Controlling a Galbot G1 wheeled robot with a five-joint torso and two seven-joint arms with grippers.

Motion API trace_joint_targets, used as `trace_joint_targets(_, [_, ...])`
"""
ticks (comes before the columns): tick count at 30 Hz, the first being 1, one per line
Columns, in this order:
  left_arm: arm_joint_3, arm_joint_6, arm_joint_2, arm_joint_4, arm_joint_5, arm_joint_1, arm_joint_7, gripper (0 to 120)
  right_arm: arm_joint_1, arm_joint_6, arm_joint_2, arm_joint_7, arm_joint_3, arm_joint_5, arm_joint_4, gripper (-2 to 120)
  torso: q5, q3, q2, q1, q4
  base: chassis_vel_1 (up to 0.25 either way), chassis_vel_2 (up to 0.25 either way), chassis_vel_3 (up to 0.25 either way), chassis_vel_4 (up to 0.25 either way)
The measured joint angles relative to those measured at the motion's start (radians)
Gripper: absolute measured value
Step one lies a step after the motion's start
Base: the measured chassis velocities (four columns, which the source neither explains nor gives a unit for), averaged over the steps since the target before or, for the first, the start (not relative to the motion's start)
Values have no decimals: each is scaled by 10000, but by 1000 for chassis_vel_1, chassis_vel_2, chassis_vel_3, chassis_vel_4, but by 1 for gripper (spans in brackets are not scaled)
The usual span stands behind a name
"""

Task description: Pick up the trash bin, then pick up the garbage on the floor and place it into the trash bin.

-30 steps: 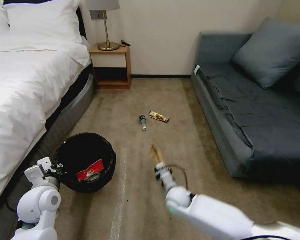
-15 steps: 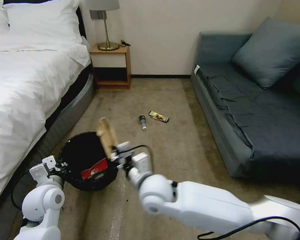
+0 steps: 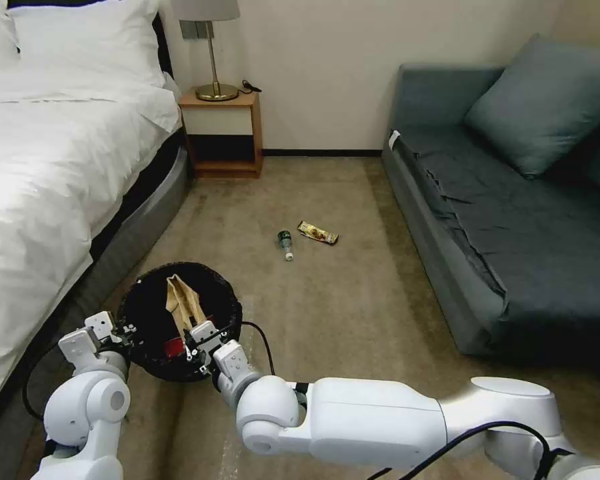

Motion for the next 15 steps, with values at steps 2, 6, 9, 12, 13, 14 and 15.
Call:
trace_joint_targets(2, [14, 0, -19, 0, 12, 0, 1, 3, -3, 0, -30, -5, 41, -8, 44, 34, 0, 0, 0, 0, 0, 0, 0, 0, 0])
trace_joint_targets(6, [59, 0, -59, 1, 59, -2, 8, 3, -133, 4, -129, -9, 243, -67, 230, 48, 0, 0, 0, 0, 0, 0, 0, 0, 0])
trace_joint_targets(9, [64, 0, -63, 0, 65, -23, 30, 3, -345, 28, -422, -67, 1027, -334, 714, 61, 1, 0, 0, 0, 2, 0, 0, 0, 0])
trace_joint_targets(12, [37, -1, -54, 0, 66, -28, 73, 3, -609, 70, -775, -257, 1992, -751, 1110, 70, 2, 0, 1, 0, 2, 0, 0, 0, 0])
trace_joint_targets(13, [6, -14, -38, -19, 65, -15, 117, 3, -915, 126, -1130, -517, 2876, -1252, 1376, 75, 2, 0, 2, 0, 1, 0, 0, 0, 0])
trace_joint_targets(14, [-18, -32, -16, -39, 65, 2, 153, 3, -1146, 208, -1403, -732, 3526, -1640, 1518, 79, 3, 0, 1, 0, 2, 0, 0, 0, 0])
trace_joint_targets(15, [-29, -43, -3, -46, 64, 10, 169, 3, -1295, 280, -1605, -888, 3954, -1917, 1606, 82, 5, 0, 1, 0, 2, 0, 0, 0, 0])
